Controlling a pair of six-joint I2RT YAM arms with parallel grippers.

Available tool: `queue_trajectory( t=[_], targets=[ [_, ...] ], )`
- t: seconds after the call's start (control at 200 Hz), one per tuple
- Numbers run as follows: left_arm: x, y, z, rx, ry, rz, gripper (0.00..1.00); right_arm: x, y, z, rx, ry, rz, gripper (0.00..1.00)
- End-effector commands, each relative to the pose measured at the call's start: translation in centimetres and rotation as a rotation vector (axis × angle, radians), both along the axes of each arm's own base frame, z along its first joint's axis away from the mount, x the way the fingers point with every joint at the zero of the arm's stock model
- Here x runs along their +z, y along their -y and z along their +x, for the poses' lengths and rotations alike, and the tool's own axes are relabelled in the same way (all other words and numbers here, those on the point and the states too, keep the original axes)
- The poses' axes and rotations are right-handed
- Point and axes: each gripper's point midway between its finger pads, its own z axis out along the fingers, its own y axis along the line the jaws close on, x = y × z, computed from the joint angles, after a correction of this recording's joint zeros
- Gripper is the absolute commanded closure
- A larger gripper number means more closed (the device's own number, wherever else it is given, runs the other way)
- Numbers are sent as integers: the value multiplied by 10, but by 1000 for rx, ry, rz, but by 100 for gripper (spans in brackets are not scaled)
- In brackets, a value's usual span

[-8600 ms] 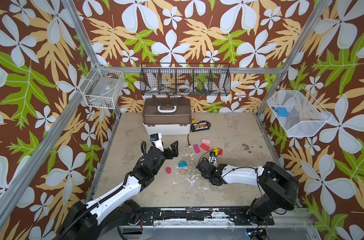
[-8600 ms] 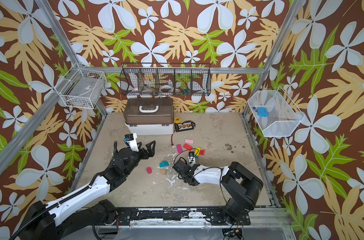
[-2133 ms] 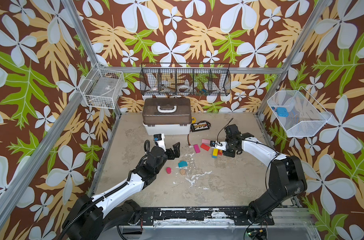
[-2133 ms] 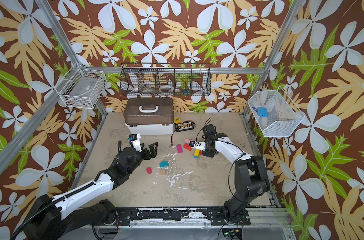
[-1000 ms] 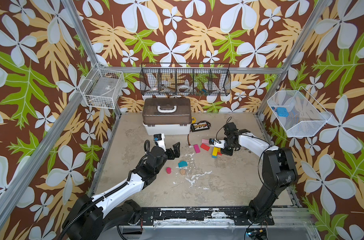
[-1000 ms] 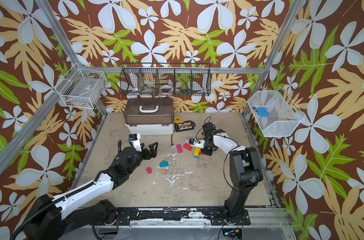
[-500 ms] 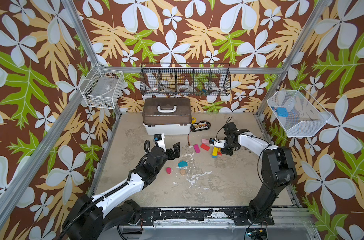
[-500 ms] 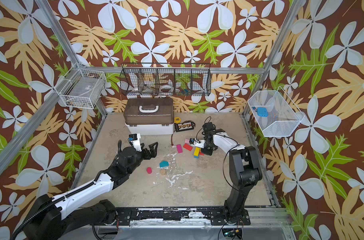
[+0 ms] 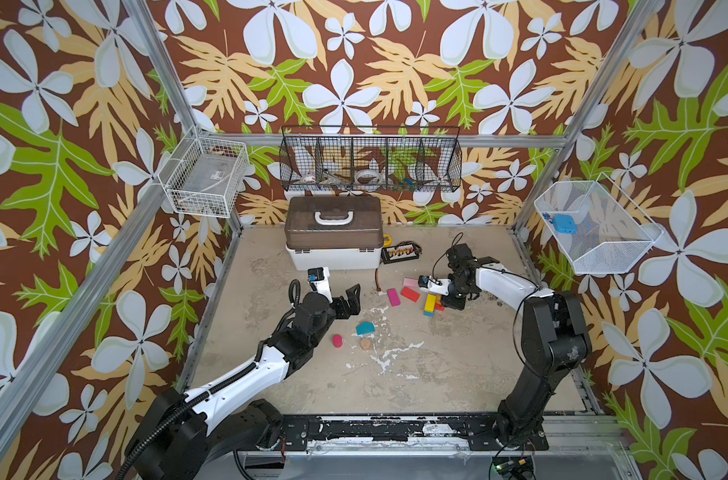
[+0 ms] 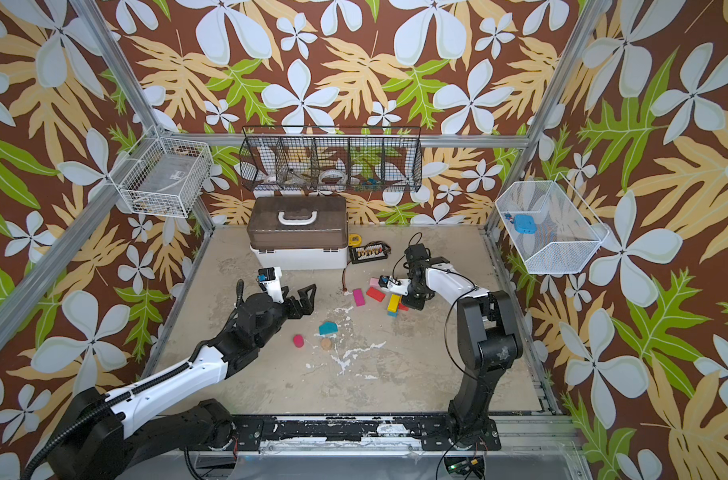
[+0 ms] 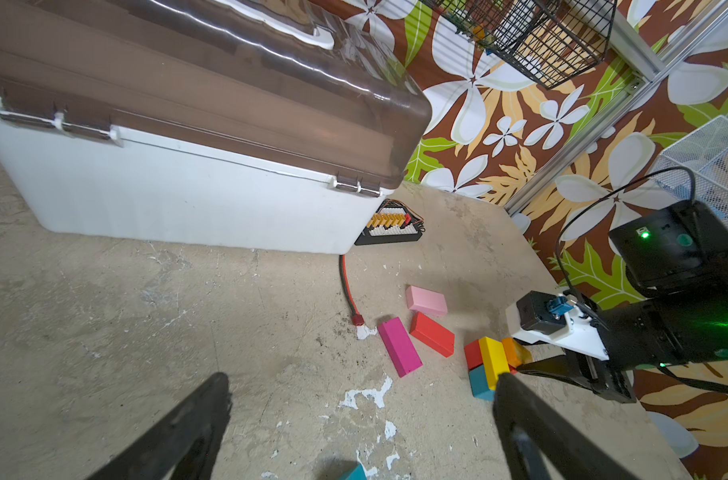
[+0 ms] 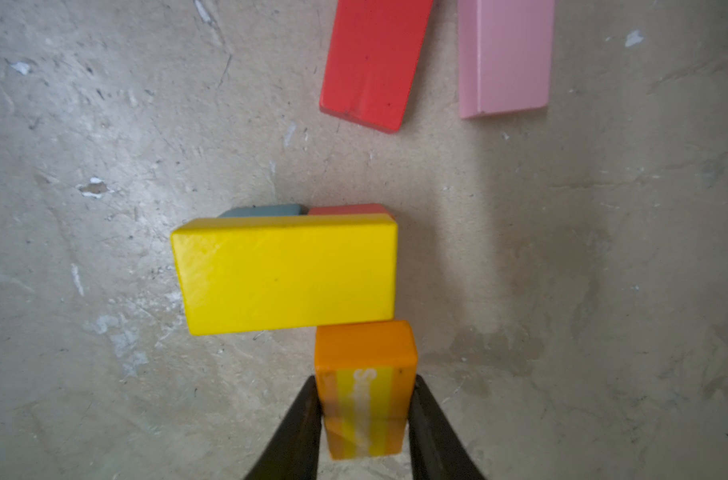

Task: Build the wood block tower
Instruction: 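Lower the Supermarket block onto the stack beside the yellow block and release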

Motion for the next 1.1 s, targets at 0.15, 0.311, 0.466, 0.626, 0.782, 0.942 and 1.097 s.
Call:
queue_trajectory(
  t=[0.15, 0.311, 0.466, 0.626, 0.782, 0.942, 1.097],
  targets=[
    [6, 1, 2, 0, 15, -16, 0, -1, -1, -3, 3, -22, 8, 63],
    [7, 2, 3, 0, 17, -16, 0, -1, -3, -3, 6, -25, 18, 64],
    [6, 2, 3, 0, 14, -15, 0, -1, -4, -4, 9, -26, 21, 64],
    [6, 2, 3, 0, 14, -14, 0, 1, -5, -4, 13, -23, 27, 64],
    [6, 2, 3, 0, 12, -13, 0, 5, -4, -2, 10, -7, 20, 54],
    [5, 3, 3, -4, 11, -14, 0, 12, -3, 0, 12, 15, 20, 49],
    [5, 4, 3, -8, 10, -15, 0, 22, -5, 3, 13, 48, 33, 49]
  ],
)
